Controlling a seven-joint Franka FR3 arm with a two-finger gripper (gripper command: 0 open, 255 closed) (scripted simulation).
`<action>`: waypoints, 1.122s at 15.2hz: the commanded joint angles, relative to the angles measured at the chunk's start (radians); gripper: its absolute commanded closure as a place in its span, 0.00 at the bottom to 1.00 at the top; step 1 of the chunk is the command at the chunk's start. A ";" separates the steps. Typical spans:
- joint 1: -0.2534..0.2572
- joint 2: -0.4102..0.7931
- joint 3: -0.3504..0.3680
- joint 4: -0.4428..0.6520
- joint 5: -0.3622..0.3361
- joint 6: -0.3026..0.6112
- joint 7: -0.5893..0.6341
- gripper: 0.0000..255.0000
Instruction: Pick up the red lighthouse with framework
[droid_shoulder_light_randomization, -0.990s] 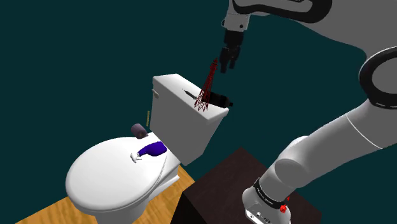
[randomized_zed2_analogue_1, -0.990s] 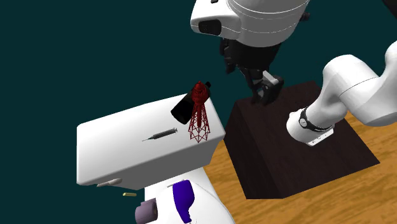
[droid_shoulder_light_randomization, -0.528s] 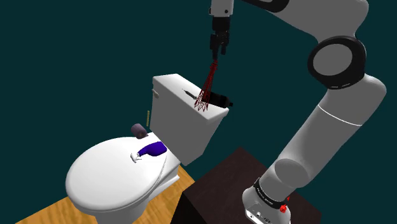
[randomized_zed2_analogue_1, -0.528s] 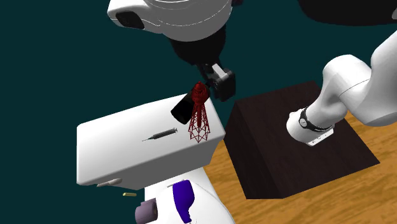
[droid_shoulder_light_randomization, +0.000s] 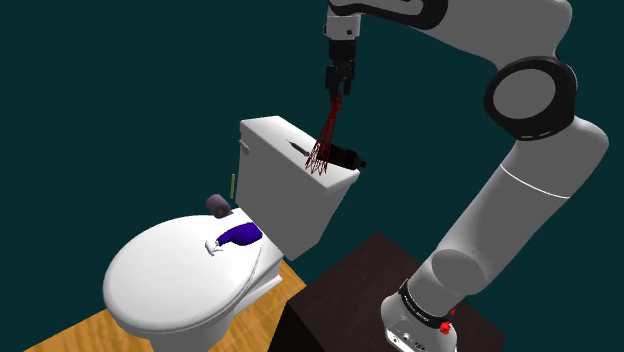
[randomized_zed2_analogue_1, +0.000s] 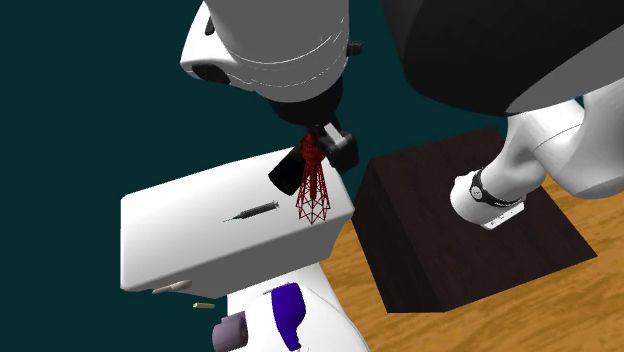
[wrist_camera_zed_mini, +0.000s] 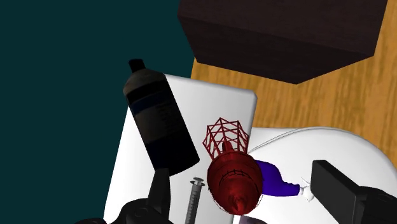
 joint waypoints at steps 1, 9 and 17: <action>-0.001 -0.003 -0.001 -0.015 0.000 0.012 0.001 0.00; -0.001 -0.003 -0.001 -0.016 0.000 0.014 0.001 1.00; 0.002 0.028 0.001 0.107 -0.005 -0.078 -0.014 1.00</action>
